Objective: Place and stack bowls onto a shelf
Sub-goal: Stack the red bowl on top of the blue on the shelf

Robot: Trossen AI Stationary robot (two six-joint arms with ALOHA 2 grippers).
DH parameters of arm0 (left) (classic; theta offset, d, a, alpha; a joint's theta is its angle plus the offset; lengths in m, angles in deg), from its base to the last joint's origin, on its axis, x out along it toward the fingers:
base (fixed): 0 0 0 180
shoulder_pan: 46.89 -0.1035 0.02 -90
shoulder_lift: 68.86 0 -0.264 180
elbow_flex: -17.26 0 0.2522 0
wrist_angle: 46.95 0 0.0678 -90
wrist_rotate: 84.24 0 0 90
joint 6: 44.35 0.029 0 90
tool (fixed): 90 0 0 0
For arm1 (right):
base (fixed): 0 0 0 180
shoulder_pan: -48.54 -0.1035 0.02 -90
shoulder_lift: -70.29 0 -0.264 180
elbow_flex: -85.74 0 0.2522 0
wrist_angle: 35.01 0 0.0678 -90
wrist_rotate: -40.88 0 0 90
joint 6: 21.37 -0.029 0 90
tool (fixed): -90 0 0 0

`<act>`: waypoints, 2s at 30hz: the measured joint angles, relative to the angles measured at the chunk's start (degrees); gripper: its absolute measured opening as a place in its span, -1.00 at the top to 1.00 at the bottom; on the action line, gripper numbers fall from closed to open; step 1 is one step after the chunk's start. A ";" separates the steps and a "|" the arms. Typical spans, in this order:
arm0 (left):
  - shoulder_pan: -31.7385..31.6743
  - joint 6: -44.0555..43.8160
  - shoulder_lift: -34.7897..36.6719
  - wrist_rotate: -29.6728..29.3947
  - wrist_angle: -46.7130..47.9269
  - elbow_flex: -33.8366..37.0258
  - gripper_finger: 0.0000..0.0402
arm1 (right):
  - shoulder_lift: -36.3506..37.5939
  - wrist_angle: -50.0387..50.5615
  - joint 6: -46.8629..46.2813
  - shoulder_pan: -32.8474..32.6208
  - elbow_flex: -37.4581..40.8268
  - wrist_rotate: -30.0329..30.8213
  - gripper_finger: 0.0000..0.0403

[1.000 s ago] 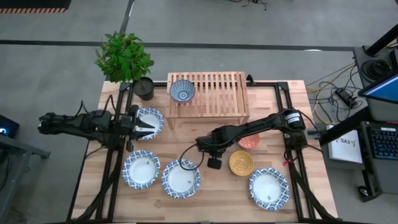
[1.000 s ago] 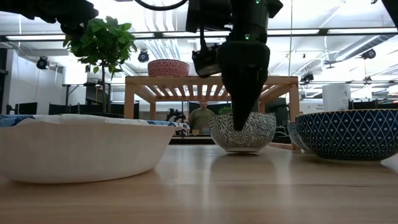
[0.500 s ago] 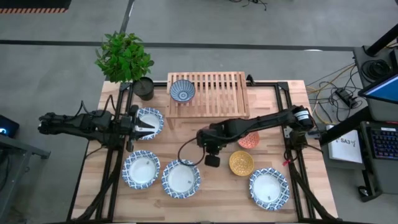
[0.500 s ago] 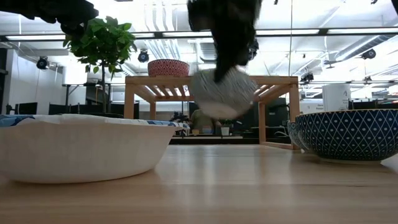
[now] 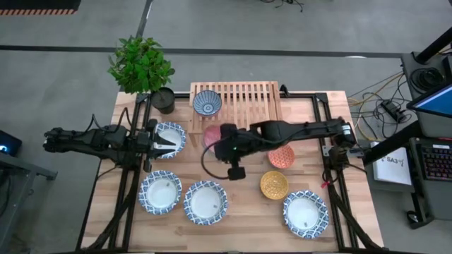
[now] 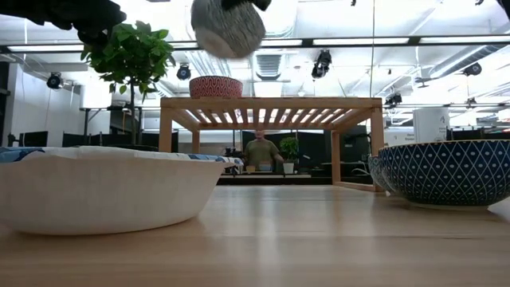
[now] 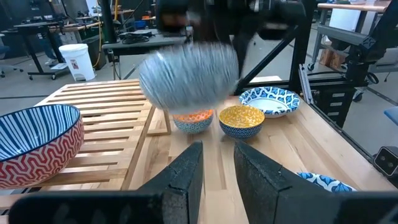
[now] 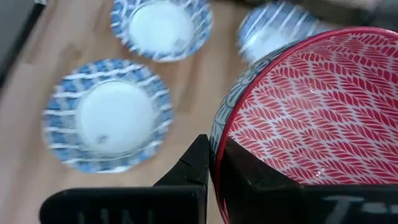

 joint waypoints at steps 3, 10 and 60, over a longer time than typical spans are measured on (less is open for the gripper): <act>0.00 0.00 0.00 0.00 0.00 0.00 0.63 | -0.02 -0.26 9.35 0.01 -2.82 6.02 0.94; -0.01 1.13 0.00 0.00 0.00 0.00 0.63 | -0.02 -1.61 26.50 3.25 -5.82 15.71 0.94; -0.02 2.82 -0.01 -0.10 -0.01 0.00 0.63 | -7.96 -6.87 27.23 19.82 -5.34 3.21 0.89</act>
